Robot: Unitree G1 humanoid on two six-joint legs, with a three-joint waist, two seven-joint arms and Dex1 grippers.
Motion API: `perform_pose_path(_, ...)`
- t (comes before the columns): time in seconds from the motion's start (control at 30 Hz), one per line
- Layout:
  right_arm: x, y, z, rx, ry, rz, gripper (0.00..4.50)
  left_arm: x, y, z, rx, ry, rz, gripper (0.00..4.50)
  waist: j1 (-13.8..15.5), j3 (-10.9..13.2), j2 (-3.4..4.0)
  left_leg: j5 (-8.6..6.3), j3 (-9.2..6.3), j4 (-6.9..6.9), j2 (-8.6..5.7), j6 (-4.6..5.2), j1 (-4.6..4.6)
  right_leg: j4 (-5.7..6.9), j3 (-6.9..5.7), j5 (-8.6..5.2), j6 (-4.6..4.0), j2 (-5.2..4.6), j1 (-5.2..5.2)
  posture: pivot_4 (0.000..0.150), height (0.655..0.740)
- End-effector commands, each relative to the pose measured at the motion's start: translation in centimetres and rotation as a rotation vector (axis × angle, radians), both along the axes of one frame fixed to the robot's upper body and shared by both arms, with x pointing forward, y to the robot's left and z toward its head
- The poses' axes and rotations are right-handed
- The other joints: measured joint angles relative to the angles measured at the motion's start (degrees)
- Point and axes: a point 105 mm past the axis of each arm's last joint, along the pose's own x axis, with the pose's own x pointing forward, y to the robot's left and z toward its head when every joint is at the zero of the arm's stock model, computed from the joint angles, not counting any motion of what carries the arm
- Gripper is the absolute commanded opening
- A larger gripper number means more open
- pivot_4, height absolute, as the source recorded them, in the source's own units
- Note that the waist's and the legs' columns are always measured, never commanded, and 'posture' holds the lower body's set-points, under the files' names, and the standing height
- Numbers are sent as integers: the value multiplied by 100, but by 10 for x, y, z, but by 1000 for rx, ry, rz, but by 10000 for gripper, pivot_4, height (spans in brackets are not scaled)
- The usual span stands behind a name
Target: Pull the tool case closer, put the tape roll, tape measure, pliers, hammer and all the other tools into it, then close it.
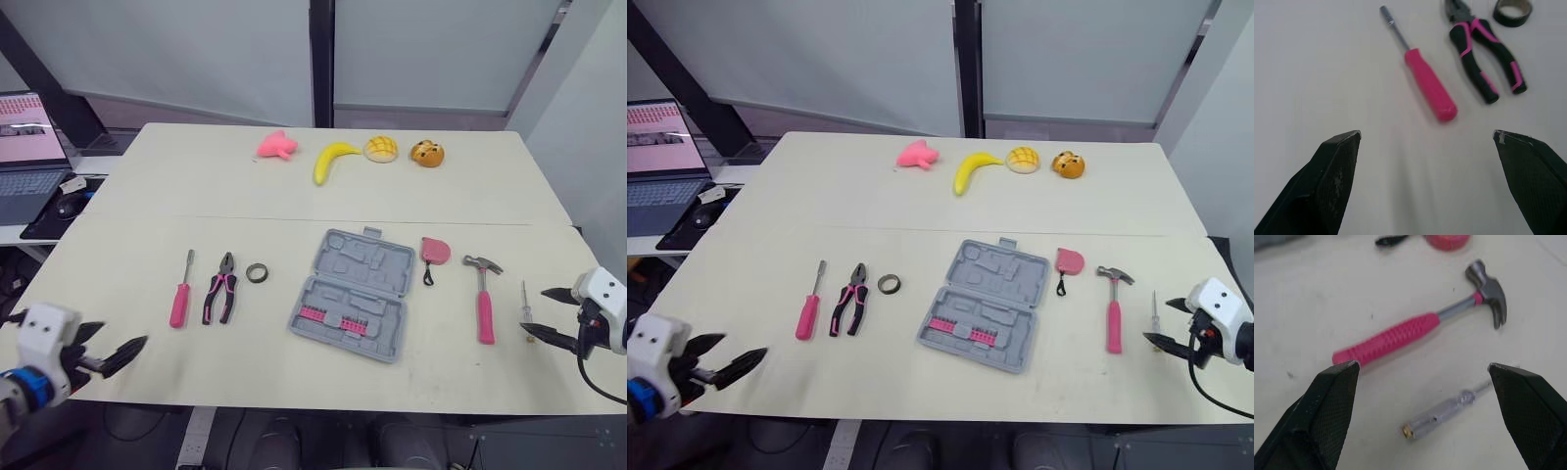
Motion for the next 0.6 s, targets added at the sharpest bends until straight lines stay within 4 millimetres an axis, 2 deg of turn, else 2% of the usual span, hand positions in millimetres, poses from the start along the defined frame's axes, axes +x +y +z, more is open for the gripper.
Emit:
perform_pose_path(0.03,1,20,15,26,-49,22,35581,17,-30,16,12,-44,-165,35844,31,0,0,0,0,0,0,0,0,-1,0,0,0,1,0,1500,7400)
perform_pose_path(0.17,1,41,9,31,-39,48,22106,40,-58,21,-6,-67,-293,22287,63,0,0,0,1,-1,0,0,-3,-2,2,0,0,2,-2,1500,7400)
perform_pose_path(0.27,6,64,1,74,-23,62,15698,65,-88,19,-30,-76,-424,12594,72,0,-1,0,-4,3,0,0,-2,0,-1,1,2,8,-1,1500,7400)
perform_pose_path(0.4,18,78,-9,72,-23,39,8153,89,-116,8,-26,-62,-557,98,67,-1,2,1,-3,5,0,-1,-7,-1,1,6,3,11,-5,1500,7400)
perform_pose_path(0.53,35,91,-19,60,-25,15,1011,117,-143,-5,-15,-63,-630,0,62,-1,1,1,1,4,-1,-1,-11,1,4,7,3,10,-12,1500,7400)
perform_pose_path(0.6,42,99,-24,61,-21,7,373,129,-154,-13,-9,-60,-654,0,62,-2,1,1,-3,5,-2,-1,-18,5,0,7,3,12,-22,1500,7400)
